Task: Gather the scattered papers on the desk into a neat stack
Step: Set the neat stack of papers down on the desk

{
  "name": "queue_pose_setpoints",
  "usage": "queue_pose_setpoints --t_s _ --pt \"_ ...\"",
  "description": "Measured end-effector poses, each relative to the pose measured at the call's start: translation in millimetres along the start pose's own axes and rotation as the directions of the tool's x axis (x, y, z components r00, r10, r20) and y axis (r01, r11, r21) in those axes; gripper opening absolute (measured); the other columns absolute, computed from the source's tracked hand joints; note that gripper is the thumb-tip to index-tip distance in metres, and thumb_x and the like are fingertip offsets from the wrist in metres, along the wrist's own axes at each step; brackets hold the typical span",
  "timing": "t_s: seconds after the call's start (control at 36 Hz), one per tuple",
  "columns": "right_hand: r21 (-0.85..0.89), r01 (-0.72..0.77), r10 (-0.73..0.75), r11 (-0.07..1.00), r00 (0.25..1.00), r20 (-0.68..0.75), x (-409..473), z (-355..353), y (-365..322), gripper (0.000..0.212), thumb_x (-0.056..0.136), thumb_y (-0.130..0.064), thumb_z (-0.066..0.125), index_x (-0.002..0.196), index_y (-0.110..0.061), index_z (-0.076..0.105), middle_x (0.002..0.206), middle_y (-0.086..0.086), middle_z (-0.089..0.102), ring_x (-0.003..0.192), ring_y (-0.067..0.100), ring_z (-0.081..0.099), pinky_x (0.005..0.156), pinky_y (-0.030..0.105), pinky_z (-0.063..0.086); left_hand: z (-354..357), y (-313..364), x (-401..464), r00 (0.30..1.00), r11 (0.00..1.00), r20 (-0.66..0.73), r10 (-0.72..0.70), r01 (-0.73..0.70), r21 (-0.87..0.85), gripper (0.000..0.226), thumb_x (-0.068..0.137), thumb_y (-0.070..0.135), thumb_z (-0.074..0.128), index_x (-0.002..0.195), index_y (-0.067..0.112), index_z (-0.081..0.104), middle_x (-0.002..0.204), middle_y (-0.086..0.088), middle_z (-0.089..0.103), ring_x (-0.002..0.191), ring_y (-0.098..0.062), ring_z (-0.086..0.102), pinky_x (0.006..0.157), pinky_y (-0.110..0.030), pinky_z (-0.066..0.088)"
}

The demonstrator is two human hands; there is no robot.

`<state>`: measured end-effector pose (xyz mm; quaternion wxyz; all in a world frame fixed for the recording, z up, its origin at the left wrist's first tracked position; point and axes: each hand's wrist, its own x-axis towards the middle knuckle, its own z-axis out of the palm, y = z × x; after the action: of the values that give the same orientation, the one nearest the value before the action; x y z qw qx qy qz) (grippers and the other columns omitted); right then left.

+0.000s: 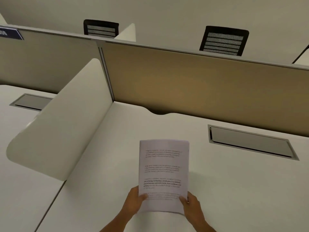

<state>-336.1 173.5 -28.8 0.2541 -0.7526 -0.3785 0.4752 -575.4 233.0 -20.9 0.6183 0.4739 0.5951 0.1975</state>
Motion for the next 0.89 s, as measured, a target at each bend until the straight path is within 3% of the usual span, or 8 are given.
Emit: queue_pose_setpoints --t_s 0.19,0.28,0.36,0.44,0.53,0.69,0.81,0.89 --pt "-0.078 -0.139 0.145 0.987 0.987 0.074 20 22 -18 0.03 0.1 -0.019 0.056 0.127 -0.01 0.066 0.112 0.005 0.072 0.098 0.021 0.066 0.086 0.026 0.051 -23 -6 5 0.99 0.996 -0.11 -0.093 0.091 -0.026 0.025 0.09 0.001 0.066 0.105 0.019 0.075 0.096 0.009 0.077 0.095 -0.013 0.073 0.076 -0.017 0.054" --pt "-0.034 -0.192 0.195 0.981 0.976 0.097 31 32 -32 0.031 0.099 -0.017 0.057 0.127 -0.005 0.065 0.104 0.004 0.068 0.094 0.022 0.066 0.084 0.027 0.052 -45 -6 13 0.976 0.985 -0.142 -0.162 0.151 -0.087 0.014 0.086 0.006 0.073 0.098 0.012 0.078 0.098 -0.001 0.079 0.088 -0.018 0.076 0.079 -0.029 0.06" --pt "0.015 -0.227 0.223 0.974 0.967 0.126 42 44 -51 0.033 0.099 -0.016 0.056 0.128 -0.003 0.063 0.11 0.008 0.069 0.095 0.025 0.066 0.08 0.031 0.056 -69 0 22 0.965 0.966 -0.116 -0.236 0.22 -0.137 0.016 0.084 0.006 0.076 0.099 0.002 0.077 0.1 -0.011 0.079 0.087 -0.028 0.076 0.081 -0.042 0.062" --pt "0.124 -0.301 0.278 0.946 0.945 0.175 50 53 -75 0.029 0.099 -0.016 0.057 0.124 -0.004 0.063 0.112 0.016 0.07 0.091 0.033 0.07 0.064 0.043 0.063 -94 8 31 0.956 0.953 -0.081 -0.281 0.268 -0.144 0.021 0.082 0.003 0.078 0.1 -0.008 0.073 0.105 -0.018 0.076 0.09 -0.031 0.074 0.075 -0.038 0.063" --pt "0.18 -0.317 0.278 0.931 0.937 0.211 58 59 -100 0.024 0.098 -0.014 0.059 0.119 -0.005 0.063 0.103 0.014 0.069 0.083 0.032 0.07 0.056 0.045 0.064 -119 18 42 0.944 0.944 -0.087 -0.318 0.306 -0.124 0.025 0.08 0.001 0.078 0.093 -0.018 0.066 0.104 -0.023 0.074 0.096 -0.036 0.073 0.08 -0.044 0.063" --pt "0.238 -0.304 0.24 0.923 0.934 0.265 84 75 -153 0.015 0.098 -0.013 0.06 0.11 -0.006 0.064 0.094 0.011 0.069 0.077 0.029 0.07 0.054 0.043 0.064 -160 44 69 0.937 0.961 -0.212 -0.276 0.267 -0.074 0.014 0.081 0.002 0.077 0.081 -0.005 0.066 0.101 -0.021 0.073 0.091 -0.031 0.072 0.071 -0.038 0.064" --pt "0.294 -0.283 0.215 0.913 0.946 0.243 104 87 -186 0.007 0.095 -0.015 0.065 0.093 -0.008 0.066 0.098 0.014 0.07 0.084 0.03 0.069 0.071 0.053 0.063 -187 59 89 0.923 0.967 -0.296 -0.245 0.254 -0.009 0.017 0.082 0.005 0.077 0.095 -0.004 0.069 0.103 -0.018 0.072 0.089 -0.029 0.07 0.063 -0.032 0.062" --pt "0.314 -0.282 0.227 0.907 0.953 0.201 118 101 -202 0.009 0.09 -0.009 0.07 0.084 -0.002 0.07 0.102 0.019 0.072 0.09 0.033 0.071 0.072 0.051 0.064 -209 73 104 0.906 0.96 -0.364 -0.214 0.265 0.094 0.021 0.082 0.007 0.077 0.099 -0.005 0.071 0.103 -0.018 0.073 0.089 -0.031 0.071 0.064 -0.032 0.062"
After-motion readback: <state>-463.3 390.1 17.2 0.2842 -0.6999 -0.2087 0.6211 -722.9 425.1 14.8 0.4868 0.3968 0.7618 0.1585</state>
